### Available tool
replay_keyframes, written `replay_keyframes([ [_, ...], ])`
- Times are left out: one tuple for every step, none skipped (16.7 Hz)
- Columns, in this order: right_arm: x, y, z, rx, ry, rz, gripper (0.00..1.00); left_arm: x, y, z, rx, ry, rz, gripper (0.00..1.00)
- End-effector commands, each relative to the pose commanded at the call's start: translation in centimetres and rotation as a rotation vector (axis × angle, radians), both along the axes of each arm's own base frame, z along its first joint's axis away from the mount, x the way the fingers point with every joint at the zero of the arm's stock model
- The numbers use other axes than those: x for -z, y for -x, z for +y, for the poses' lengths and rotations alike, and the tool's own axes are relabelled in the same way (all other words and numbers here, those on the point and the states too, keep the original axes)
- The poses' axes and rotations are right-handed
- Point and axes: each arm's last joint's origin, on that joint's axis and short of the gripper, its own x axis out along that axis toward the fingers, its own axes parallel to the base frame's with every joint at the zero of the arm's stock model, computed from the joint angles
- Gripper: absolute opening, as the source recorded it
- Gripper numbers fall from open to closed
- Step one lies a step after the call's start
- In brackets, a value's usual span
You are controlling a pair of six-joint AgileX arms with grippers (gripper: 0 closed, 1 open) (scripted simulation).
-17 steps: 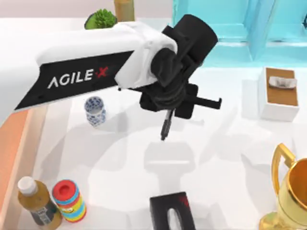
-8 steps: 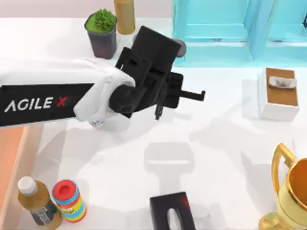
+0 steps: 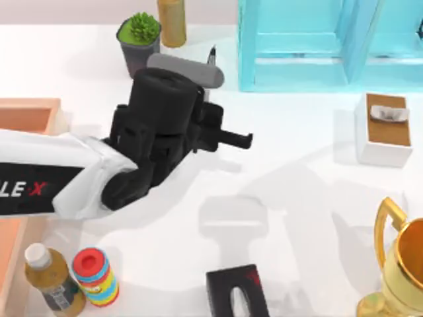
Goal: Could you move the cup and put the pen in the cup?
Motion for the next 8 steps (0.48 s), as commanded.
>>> replay_keyframes([
  [0.0, 0.0, 0.0, 0.000, 0.000, 0.000, 1.00, -0.1, 0.2, 0.5, -0.005, 0.017, -0.048, 0.00],
  [0.0, 0.0, 0.0, 0.000, 0.000, 0.000, 1.00, -0.1, 0.5, 1.0, -0.011, 0.035, -0.097, 0.00],
  [0.0, 0.0, 0.0, 0.000, 0.000, 0.000, 1.00, 0.0, 1.0, 1.7, -0.018, 0.053, -0.147, 0.00],
  [0.0, 0.0, 0.0, 0.000, 0.000, 0.000, 1.00, 0.1, 1.5, 2.3, -0.026, 0.071, -0.197, 0.00],
  [0.0, 0.0, 0.0, 0.000, 0.000, 0.000, 1.00, 0.2, 2.2, 3.1, -0.034, 0.087, -0.248, 0.00],
  [0.0, 0.0, 0.0, 0.000, 0.000, 0.000, 1.00, 0.2, 3.0, 4.0, -0.044, 0.101, -0.297, 0.00],
  [0.0, 0.0, 0.0, 0.000, 0.000, 0.000, 1.00, 0.1, 3.8, 4.8, -0.056, 0.113, -0.344, 0.00],
  [0.0, 0.0, 0.0, 0.000, 0.000, 0.000, 1.00, 0.0, 4.5, 5.7, -0.069, 0.122, -0.389, 0.00],
])
